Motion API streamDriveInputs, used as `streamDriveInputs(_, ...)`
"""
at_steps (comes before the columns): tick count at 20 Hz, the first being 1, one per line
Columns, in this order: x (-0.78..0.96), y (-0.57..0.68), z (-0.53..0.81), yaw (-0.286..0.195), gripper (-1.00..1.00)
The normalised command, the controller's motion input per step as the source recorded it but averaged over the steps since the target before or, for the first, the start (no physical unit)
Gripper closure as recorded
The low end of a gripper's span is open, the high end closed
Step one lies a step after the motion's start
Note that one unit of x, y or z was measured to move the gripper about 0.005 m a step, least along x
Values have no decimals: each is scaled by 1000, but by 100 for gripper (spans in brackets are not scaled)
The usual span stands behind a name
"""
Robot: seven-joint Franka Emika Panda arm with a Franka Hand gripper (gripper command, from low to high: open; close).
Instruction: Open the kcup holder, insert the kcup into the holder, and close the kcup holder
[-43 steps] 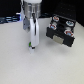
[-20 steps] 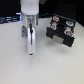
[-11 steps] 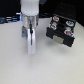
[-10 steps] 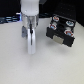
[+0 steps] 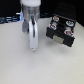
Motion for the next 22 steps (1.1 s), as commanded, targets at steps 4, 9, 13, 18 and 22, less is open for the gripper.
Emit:
streamDriveInputs(4,129,500,812,13,100)
streamDriveInputs(9,119,617,611,20,100)
streamDriveInputs(13,125,670,538,11,100)
streamDriveInputs(18,159,649,381,14,100)
streamDriveInputs(22,213,629,250,30,100)
